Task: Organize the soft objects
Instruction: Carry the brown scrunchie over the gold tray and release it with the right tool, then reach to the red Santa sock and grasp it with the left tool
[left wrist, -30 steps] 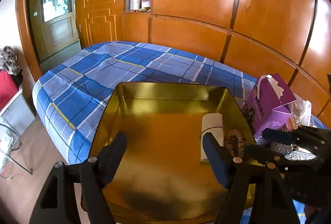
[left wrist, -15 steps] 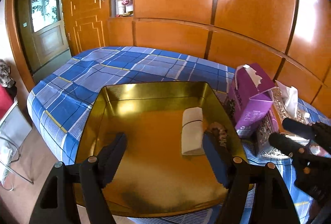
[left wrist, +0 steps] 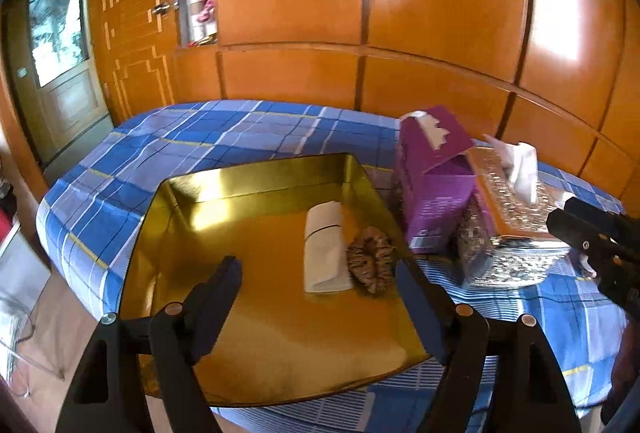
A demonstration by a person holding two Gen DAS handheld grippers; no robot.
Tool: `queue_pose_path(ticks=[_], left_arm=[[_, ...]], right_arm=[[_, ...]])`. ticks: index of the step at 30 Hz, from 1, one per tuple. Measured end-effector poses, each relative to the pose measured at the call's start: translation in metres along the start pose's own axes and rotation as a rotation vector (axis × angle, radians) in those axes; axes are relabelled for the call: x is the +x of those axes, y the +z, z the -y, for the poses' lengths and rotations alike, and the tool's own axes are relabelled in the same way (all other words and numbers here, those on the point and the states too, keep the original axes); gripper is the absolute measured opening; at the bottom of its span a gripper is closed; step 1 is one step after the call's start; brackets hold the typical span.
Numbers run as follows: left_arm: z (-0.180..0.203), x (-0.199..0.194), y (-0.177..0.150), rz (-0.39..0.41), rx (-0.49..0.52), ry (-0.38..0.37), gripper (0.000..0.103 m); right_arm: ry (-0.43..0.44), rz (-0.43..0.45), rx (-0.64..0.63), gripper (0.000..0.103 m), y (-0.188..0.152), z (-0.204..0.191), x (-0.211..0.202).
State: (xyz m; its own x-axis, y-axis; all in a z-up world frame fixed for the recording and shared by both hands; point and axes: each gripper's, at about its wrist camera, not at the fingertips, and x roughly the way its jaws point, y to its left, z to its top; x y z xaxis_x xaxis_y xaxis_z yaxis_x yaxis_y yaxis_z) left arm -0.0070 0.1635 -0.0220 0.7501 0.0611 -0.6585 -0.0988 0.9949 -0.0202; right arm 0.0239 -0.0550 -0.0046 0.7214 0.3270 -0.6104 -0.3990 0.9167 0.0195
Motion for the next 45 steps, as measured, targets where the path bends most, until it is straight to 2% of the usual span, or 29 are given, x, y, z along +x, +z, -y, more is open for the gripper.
queue_pose_path(ticks=[3,8,13,15,18,22,25,27,30,34,41,45], left_arm=[[0.009,-0.009,0.005,0.035,0.041,-0.042,0.079],[0.034,-0.021,0.023,0.084,0.109,-0.115,0.079],[0.075,-0.028,0.044,0.107,0.209,-0.204,0.079],[0.099,-0.028,0.057,0.112,0.279,-0.233,0.079],[0.134,-0.023,0.08,0.083,0.37,-0.286,0.079],[0.196,-0.003,0.119,-0.007,0.479,-0.348,0.079],[0.249,0.023,0.141,-0.066,0.6,-0.347,0.083],[0.28,0.044,0.152,-0.09,0.668,-0.32,0.083],[0.32,0.087,0.163,-0.192,0.771,-0.288,0.082],[0.365,0.146,0.161,-0.33,0.908,-0.229,0.08],[0.399,0.217,0.129,-0.478,1.118,-0.138,0.073],[0.407,0.244,0.114,-0.551,1.178,-0.113,0.07]], right_arm=[[-0.038,0.008,0.032,0.045,-0.009,0.019,-0.011],[-0.145,-0.06,0.141,0.045,-0.043,0.075,-0.025],[-0.244,-0.127,0.271,0.045,-0.08,0.128,-0.039],[-0.277,-0.144,0.316,0.045,-0.094,0.144,-0.045],[-0.298,-0.16,0.371,0.045,-0.107,0.161,-0.049],[-0.299,-0.159,0.402,0.045,-0.117,0.171,-0.052],[-0.281,-0.158,0.391,0.045,-0.118,0.169,-0.051],[-0.26,-0.164,0.385,0.045,-0.118,0.167,-0.05],[-0.247,-0.167,0.371,0.045,-0.117,0.166,-0.048],[-0.232,-0.169,0.389,0.045,-0.119,0.171,-0.047],[-0.22,-0.177,0.446,0.045,-0.124,0.188,-0.046],[-0.225,-0.165,0.459,0.045,-0.121,0.197,-0.046]])
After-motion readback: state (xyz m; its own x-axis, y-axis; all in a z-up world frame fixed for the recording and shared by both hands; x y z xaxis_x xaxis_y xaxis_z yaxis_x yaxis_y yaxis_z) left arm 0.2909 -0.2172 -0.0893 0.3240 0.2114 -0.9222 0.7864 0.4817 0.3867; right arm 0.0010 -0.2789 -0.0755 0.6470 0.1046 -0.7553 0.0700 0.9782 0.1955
